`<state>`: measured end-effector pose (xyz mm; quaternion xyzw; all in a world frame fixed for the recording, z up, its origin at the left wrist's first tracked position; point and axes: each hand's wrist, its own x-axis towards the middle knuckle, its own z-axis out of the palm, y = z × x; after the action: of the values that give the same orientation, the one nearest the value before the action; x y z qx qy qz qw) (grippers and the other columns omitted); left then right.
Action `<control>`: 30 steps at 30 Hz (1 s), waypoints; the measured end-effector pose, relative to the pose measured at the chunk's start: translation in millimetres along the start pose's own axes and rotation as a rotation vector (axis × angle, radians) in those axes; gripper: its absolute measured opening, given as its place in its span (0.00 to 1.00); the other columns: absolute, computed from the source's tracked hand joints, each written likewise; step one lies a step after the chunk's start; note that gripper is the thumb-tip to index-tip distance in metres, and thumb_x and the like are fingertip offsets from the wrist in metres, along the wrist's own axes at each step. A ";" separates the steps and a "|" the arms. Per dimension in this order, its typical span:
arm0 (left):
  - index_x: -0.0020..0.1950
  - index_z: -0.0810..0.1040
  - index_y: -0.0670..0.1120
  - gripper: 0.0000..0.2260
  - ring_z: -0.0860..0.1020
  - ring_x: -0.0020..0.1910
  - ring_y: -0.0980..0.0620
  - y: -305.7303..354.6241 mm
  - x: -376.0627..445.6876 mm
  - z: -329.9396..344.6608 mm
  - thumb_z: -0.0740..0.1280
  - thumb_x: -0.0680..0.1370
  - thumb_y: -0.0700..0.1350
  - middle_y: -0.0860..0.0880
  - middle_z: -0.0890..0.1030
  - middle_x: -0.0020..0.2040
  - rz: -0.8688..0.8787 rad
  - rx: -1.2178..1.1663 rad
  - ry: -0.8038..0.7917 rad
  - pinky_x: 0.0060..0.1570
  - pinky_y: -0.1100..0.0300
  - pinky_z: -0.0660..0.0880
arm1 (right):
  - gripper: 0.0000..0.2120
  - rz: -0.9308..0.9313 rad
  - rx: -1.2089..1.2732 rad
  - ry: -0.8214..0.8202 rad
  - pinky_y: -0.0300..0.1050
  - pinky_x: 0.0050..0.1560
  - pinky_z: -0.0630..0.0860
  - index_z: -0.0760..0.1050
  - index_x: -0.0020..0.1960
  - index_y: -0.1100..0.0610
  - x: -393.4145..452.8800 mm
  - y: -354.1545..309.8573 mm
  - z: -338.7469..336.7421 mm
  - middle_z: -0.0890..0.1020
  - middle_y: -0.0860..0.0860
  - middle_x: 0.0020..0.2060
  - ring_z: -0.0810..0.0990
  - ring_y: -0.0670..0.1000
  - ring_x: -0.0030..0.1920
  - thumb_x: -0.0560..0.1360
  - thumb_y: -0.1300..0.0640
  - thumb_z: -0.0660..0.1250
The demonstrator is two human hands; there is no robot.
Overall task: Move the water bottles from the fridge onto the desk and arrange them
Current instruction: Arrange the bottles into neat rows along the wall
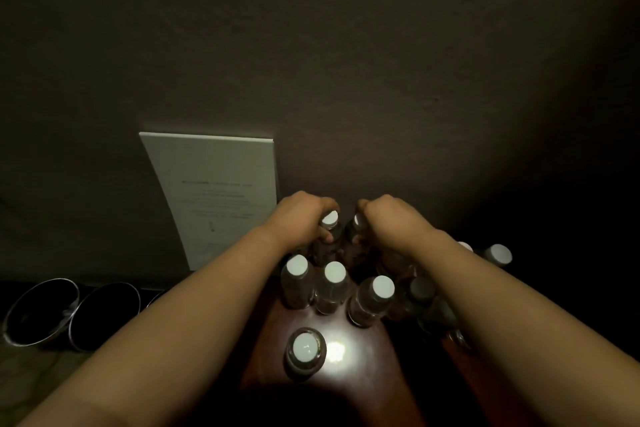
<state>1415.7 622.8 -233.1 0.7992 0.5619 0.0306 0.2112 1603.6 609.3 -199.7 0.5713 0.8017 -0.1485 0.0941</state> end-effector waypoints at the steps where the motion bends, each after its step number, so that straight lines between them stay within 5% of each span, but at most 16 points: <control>1: 0.63 0.78 0.55 0.23 0.81 0.54 0.48 0.1 0.1 0.0 0.79 0.69 0.51 0.50 0.84 0.53 0.000 0.002 0.002 0.49 0.57 0.75 | 0.18 0.005 0.001 0.000 0.51 0.43 0.77 0.73 0.56 0.57 -0.3 -0.1 0.1 0.80 0.56 0.47 0.80 0.57 0.46 0.73 0.49 0.72; 14: 0.63 0.77 0.54 0.24 0.80 0.55 0.48 3.7 -2.0 -2.6 0.78 0.70 0.53 0.51 0.83 0.55 0.013 0.067 -0.022 0.52 0.52 0.77 | 0.19 0.027 -0.036 0.002 0.50 0.43 0.76 0.72 0.61 0.59 -6.0 -2.0 0.8 0.80 0.57 0.50 0.79 0.58 0.47 0.76 0.50 0.69; 18: 0.68 0.73 0.54 0.27 0.79 0.59 0.47 10.3 -0.7 -6.6 0.76 0.71 0.55 0.50 0.81 0.58 0.027 0.163 -0.057 0.53 0.52 0.77 | 0.46 0.095 0.078 -0.052 0.52 0.53 0.78 0.54 0.78 0.55 -6.7 11.5 -0.7 0.79 0.58 0.58 0.79 0.58 0.55 0.70 0.46 0.75; 20: 0.73 0.69 0.54 0.33 0.77 0.62 0.46 19.2 0.6 -9.5 0.76 0.71 0.58 0.49 0.80 0.63 0.062 0.196 -0.038 0.56 0.52 0.75 | 0.51 0.140 0.114 -0.058 0.51 0.57 0.77 0.53 0.79 0.53 -12.7 24.9 -9.6 0.78 0.57 0.61 0.78 0.58 0.60 0.66 0.40 0.77; 26: 0.74 0.69 0.56 0.32 0.76 0.64 0.48 54.0 7.1 -3.4 0.75 0.73 0.54 0.50 0.78 0.66 0.177 0.093 -0.060 0.59 0.52 0.75 | 0.21 0.124 0.067 -0.161 0.48 0.54 0.79 0.75 0.62 0.46 -41.0 64.7 -9.9 0.82 0.50 0.56 0.81 0.52 0.54 0.70 0.53 0.73; 30: 0.72 0.72 0.56 0.26 0.78 0.61 0.48 57.4 11.8 4.4 0.74 0.74 0.49 0.50 0.81 0.62 0.150 0.108 -0.068 0.54 0.55 0.74 | 0.19 0.099 0.146 -0.083 0.49 0.53 0.79 0.75 0.59 0.49 -45.9 68.9 3.9 0.82 0.51 0.51 0.81 0.53 0.51 0.70 0.58 0.73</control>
<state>1472.1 616.2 -218.0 0.8499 0.4936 -0.0110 0.1841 1683.6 588.1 -197.6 0.6089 0.7550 -0.2253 0.0923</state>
